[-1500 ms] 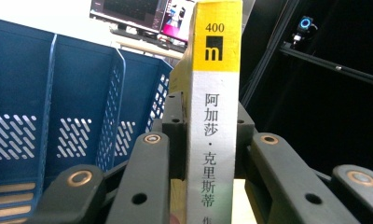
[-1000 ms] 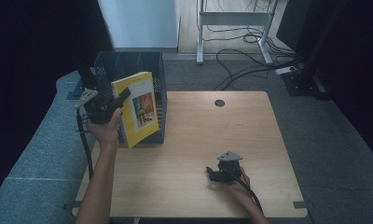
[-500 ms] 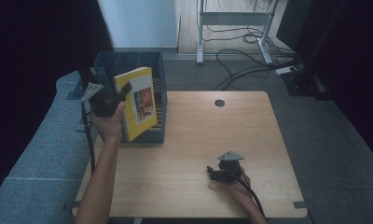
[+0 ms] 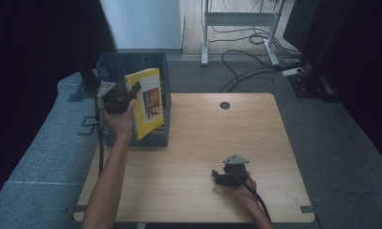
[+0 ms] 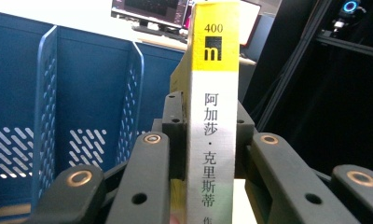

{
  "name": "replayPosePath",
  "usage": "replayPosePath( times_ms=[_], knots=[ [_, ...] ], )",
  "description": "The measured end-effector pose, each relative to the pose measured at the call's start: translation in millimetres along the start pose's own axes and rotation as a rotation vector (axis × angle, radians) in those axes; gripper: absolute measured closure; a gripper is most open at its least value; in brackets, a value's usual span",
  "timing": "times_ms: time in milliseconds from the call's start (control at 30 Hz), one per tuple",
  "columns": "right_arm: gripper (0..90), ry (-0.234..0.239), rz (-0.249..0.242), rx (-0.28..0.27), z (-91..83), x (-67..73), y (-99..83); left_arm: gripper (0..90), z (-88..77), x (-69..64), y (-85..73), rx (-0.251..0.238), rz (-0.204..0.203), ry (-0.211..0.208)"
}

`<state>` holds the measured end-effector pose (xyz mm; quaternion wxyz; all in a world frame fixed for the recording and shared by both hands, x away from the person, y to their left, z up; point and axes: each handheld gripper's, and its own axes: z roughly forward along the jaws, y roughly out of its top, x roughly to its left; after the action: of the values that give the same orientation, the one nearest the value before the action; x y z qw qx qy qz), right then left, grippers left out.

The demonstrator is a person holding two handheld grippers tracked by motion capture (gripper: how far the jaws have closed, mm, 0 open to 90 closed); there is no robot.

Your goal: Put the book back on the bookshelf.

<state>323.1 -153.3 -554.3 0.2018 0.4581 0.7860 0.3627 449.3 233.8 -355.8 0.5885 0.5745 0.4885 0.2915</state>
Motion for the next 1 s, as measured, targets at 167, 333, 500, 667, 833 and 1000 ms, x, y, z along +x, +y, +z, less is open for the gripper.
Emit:
replayPosePath(
  times_ms=[167,333,500,667,833,1000],
  knots=[
    [22.0,0.003,-0.005,-0.001,-0.8,0.3,-0.8,75.0,11.3,-0.2,1.6,-0.012,0.005,0.015],
    [22.1,0.004,-0.005,0.0,-1.4,0.6,-1.2,75.1,19.9,-2.1,1.0,-0.02,0.01,0.036],
    [22.0,0.004,-0.003,0.0,-2.6,1.3,-2.3,75.0,25.5,0.2,-0.6,-0.006,0.0,0.038],
    [22.1,0.004,-0.003,0.0,-2.8,1.4,-2.5,74.9,31.9,1.4,-0.3,0.011,0.002,0.037],
    [21.8,0.005,-0.003,0.0,-2.9,1.4,-2.5,74.9,41.2,4.6,-1.0,0.026,0.004,0.044],
    [21.7,0.004,-0.004,0.001,-2.8,1.5,-2.5,75.0,49.9,7.1,0.1,0.031,0.01,0.045]
  ],
)
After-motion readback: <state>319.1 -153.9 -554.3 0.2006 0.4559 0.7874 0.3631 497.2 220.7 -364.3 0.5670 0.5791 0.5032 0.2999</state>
